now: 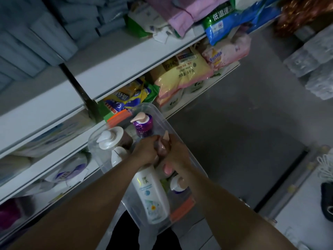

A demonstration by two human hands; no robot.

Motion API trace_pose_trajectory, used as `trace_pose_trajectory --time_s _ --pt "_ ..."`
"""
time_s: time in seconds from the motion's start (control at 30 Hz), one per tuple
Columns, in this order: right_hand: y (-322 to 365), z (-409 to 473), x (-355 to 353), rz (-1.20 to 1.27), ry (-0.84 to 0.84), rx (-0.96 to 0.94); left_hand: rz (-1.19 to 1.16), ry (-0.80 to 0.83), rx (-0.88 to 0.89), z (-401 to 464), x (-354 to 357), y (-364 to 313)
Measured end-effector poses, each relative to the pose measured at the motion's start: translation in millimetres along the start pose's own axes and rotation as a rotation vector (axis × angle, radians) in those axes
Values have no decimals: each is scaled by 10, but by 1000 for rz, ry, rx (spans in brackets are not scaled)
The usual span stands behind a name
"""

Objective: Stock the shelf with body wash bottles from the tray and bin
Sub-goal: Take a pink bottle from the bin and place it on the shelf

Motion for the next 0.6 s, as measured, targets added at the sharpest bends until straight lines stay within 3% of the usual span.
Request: trace_pose_trajectory --time_s 0.17,0.43,0.6 --pt "342 -248 -265 -41 -33 -180 -177 -43 -75 -192 -182 -112" --pt "1165 -582 -1062 57 -91 -340 -409 -105 41 -814 -728 -569" --pt "1816 -926 -1309 191 -52 -429 -558 -30 33 -1248 -1014 -739"
Point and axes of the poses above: each hand's wrist, its own z-axis towards the middle knuckle, its own x-axis out of the palm, y = z × x, the point moved 7 cm from there along z, towards the middle knuckle, and after that the axes turned 6 degrees about -y, right-handed, at the moved point
